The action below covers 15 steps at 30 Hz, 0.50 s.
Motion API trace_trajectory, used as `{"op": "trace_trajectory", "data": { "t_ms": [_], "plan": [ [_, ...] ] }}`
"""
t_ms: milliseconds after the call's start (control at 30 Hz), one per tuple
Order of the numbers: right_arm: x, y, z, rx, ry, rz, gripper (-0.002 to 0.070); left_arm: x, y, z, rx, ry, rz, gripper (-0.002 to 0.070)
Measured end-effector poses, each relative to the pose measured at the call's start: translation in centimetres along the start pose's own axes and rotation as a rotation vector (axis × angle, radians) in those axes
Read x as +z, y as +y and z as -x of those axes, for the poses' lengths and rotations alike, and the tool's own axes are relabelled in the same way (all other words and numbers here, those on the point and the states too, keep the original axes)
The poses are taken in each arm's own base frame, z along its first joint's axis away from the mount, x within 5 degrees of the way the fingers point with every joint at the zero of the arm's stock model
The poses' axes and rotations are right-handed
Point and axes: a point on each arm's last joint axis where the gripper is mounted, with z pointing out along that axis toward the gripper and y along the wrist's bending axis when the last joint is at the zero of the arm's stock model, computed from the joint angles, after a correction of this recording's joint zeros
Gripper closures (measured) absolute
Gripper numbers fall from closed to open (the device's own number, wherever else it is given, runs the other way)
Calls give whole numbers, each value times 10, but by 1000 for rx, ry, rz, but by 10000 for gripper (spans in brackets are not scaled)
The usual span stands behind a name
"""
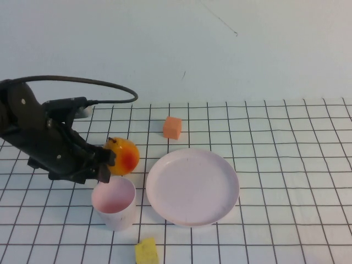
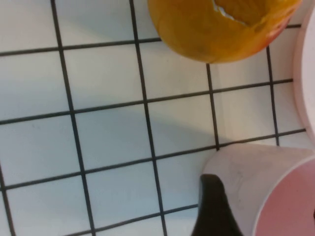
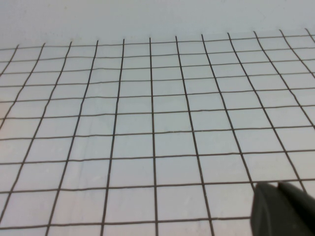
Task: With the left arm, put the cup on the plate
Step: Pick up the cup from the table
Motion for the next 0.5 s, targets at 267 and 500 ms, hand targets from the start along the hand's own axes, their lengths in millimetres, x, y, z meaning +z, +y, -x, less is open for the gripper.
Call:
{"op": "trace_trajectory", "data": {
  "t_ms": [267,500],
  "plan": [
    [0,0,0,0,0,0,681,28,-1,3,21,112,62,309],
    [0,0,0,0,0,0,681,38,1,0,19,160,67,540]
  ]
}}
